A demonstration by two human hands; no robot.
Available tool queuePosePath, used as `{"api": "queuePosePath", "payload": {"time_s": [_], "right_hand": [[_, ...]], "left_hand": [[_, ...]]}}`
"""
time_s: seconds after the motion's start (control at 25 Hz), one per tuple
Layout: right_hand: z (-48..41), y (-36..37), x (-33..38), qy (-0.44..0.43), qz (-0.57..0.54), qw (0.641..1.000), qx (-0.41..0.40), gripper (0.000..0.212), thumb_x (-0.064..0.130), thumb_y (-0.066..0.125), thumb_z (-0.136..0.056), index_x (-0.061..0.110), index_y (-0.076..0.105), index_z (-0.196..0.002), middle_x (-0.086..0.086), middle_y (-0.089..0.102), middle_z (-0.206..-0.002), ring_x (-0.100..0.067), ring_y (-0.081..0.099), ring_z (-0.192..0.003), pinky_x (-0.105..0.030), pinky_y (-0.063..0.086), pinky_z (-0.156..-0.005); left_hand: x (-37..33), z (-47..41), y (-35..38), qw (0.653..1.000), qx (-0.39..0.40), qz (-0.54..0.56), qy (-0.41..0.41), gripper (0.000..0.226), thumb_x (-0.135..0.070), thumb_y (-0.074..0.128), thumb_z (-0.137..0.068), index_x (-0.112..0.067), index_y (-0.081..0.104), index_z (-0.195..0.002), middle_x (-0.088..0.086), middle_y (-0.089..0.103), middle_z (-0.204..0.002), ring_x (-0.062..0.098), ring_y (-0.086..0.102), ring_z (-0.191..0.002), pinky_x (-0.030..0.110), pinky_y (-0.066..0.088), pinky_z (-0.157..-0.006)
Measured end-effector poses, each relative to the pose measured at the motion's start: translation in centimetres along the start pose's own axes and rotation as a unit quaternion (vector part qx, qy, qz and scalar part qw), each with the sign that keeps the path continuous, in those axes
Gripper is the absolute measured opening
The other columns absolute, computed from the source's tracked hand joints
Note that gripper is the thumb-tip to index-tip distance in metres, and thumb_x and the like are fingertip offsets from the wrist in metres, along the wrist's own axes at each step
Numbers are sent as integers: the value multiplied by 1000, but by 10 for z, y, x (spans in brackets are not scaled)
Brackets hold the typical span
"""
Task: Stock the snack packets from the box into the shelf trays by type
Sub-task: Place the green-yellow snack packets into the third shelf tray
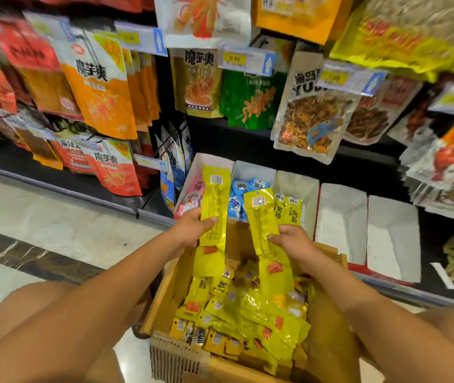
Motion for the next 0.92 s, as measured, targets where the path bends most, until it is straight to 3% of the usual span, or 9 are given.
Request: {"api": "queuePosePath", "payload": {"time_s": [0.08,0.16,0.24,0.32,0.4,0.56,0.64,0.76,0.92], "right_hand": [[6,-20,36,-16,-39,999,-5,15,7,60,-97,9,73,-106,-7,76,-98,-1,66,-61,-16,51,-51],[6,-36,62,-21,-112,994,-3,20,7,54,-100,9,68,-114,-9,76,-101,-16,74,-82,-33,61,-71],[6,-51,82,-27,-179,983,-8,21,10,52,-102,11,64,-118,-12,75,-106,-29,72,-98,-48,58,-87],[7,-58,93,-39,-205,978,-5,22,17,58,-100,15,63,-121,-9,75,-110,-28,72,-102,-49,57,-92],[7,-62,94,-58,-175,983,-6,33,23,71,-91,19,62,-122,-4,75,-110,-25,73,-101,-51,56,-94],[-14,-54,76,-17,-202,979,12,55,31,87,-75,22,61,-122,-5,75,-110,-26,74,-99,-54,58,-88],[-21,-47,70,20,-228,973,22,50,32,84,-77,21,60,-119,-5,76,-108,-24,74,-94,-44,60,-74],[-30,-47,54,76,-262,962,26,27,31,63,-86,8,57,-99,-6,67,-86,-20,62,-72,-32,48,-60],[-42,-60,45,90,-331,939,2,16,15,47,-93,10,56,-105,-15,61,-91,-29,58,-83,-42,49,-77]], "left_hand": [[-36,-2,4,1000,12,16,18,24,-33,59,-103,-25,64,-125,8,74,-113,20,64,-80,30,49,-57],[-72,-2,9,998,19,32,46,23,-27,57,-105,-19,64,-126,3,76,-109,10,70,-78,34,55,-75],[-97,-2,21,997,35,31,66,22,-25,58,-105,-21,64,-125,-3,76,-104,3,71,-77,29,56,-82],[-104,-8,32,996,47,55,56,24,-25,59,-103,-21,65,-126,1,77,-113,17,73,-103,43,56,-99],[-101,-18,43,995,51,75,52,28,-28,63,-99,-21,65,-126,4,76,-118,26,70,-113,54,52,-104],[-89,-46,60,996,44,66,31,56,-51,73,-76,-32,64,-129,-1,74,-121,26,69,-115,57,51,-103],[-78,-67,61,997,53,48,21,69,-63,77,-66,-40,61,-130,-7,72,-125,26,67,-119,61,48,-104],[-56,-91,52,996,53,65,-23,95,-73,83,-61,-39,49,-143,-4,65,-138,31,62,-126,69,44,-105],[-72,-80,59,986,46,157,-26,45,-45,68,-93,-23,61,-132,8,73,-125,30,71,-113,59,51,-102]]}}
Point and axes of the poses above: each hand's wrist, its own z-axis away from the middle knuckle, its own y-axis out of the palm, x = y × z, the point moved 10 cm from there along -z, towards the middle knuckle
